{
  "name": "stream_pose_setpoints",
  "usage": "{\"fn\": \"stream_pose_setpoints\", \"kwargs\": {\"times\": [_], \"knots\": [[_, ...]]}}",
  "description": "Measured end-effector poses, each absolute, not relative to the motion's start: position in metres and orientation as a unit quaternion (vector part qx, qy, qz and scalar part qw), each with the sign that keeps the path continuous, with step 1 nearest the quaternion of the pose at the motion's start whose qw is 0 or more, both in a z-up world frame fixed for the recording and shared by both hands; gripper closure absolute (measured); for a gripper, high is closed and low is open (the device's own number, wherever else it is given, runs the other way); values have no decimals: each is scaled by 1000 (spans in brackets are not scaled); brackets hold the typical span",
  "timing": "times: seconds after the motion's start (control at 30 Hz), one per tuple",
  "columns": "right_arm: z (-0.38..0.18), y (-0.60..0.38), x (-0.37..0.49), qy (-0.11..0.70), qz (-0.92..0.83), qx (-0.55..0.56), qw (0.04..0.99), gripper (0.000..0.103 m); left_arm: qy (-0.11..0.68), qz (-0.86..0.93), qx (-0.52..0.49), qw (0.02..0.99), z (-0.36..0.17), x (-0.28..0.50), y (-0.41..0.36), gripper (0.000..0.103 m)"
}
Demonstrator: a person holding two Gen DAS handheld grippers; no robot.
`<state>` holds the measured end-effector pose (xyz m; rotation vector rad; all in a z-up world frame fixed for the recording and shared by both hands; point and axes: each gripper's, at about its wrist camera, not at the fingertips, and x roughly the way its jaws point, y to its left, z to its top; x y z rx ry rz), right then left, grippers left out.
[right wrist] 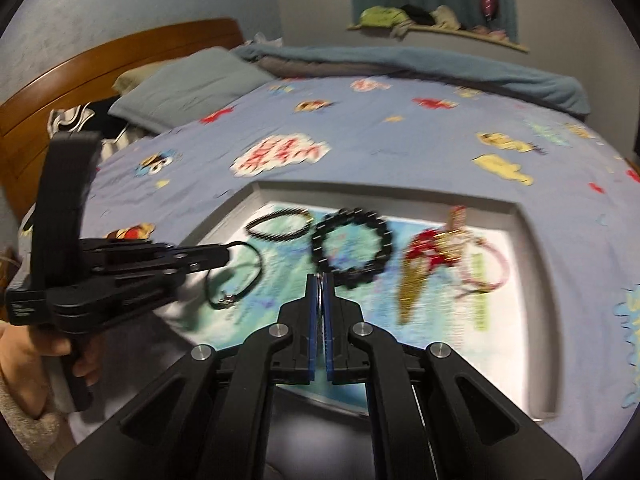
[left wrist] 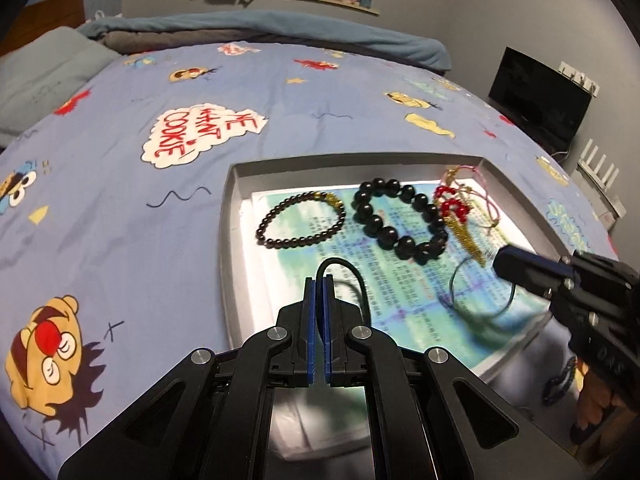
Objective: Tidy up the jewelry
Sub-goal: 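Carry the black hair tie and silver bangle over the gray tray with both tools, then open both tools to drop the hair tie and bangle into the tray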
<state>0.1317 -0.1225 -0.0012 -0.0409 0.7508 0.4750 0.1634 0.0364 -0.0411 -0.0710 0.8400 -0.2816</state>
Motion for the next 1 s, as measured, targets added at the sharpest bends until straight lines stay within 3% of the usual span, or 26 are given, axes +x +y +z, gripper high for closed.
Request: {"fn": "stream_pose_setpoints", "kwargs": {"times": [0.87,0.93,1.0], "knots": [[-33,-115,160,416,195,-16,888,98,396,-134,0,908,-47,165,33,99],[-33,-115,160,417,194,-18,888,97,396,-134,0,908,-47,165,33,99],[-33,-115,159,415,191,-19,889,90,395,-134,0,909,-46,164,32,97]]}}
